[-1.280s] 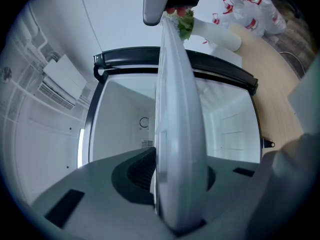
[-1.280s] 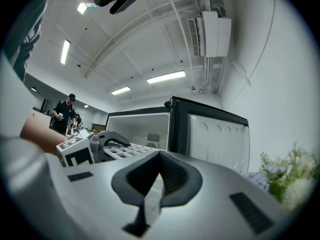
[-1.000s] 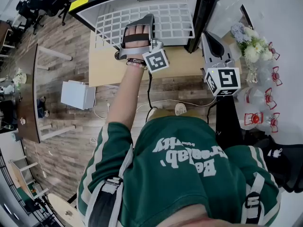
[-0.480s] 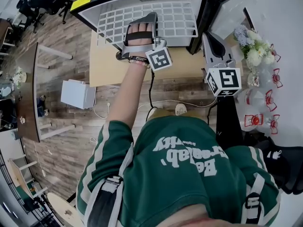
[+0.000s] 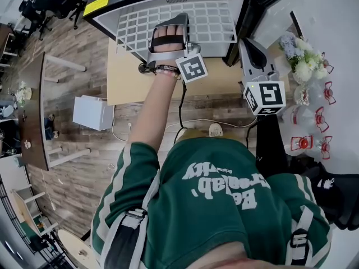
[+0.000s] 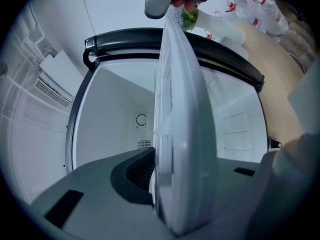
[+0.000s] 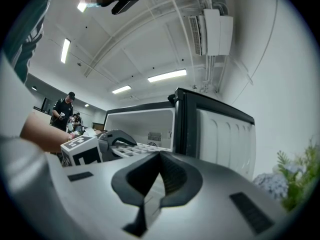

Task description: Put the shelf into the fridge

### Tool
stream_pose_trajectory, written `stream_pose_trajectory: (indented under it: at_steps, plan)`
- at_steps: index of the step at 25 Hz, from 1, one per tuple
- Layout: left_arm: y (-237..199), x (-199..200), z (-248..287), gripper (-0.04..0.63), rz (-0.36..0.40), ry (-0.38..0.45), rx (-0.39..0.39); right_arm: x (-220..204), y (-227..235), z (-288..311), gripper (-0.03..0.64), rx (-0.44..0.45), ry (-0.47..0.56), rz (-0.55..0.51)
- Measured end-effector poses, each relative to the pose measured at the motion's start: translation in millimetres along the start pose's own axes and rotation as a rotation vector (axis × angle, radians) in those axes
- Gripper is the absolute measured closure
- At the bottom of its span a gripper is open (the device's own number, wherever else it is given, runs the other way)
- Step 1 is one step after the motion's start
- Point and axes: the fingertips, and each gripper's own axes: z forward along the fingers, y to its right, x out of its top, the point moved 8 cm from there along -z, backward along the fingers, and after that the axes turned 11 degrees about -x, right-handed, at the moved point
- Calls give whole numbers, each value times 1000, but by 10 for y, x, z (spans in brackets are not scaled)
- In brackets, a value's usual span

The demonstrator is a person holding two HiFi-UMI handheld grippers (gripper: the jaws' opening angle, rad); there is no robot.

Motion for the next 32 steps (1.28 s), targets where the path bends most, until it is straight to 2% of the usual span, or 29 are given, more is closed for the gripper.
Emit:
stream_pose_trajectory:
  at_steps: [19, 32]
  plan:
    - [-103, -15, 188, 499, 7, -3, -49, -33, -32, 135, 614, -2, -6, -6]
    - [-139, -31, 325, 497, 8, -4, -54, -41, -48, 205, 614, -3, -16, -6]
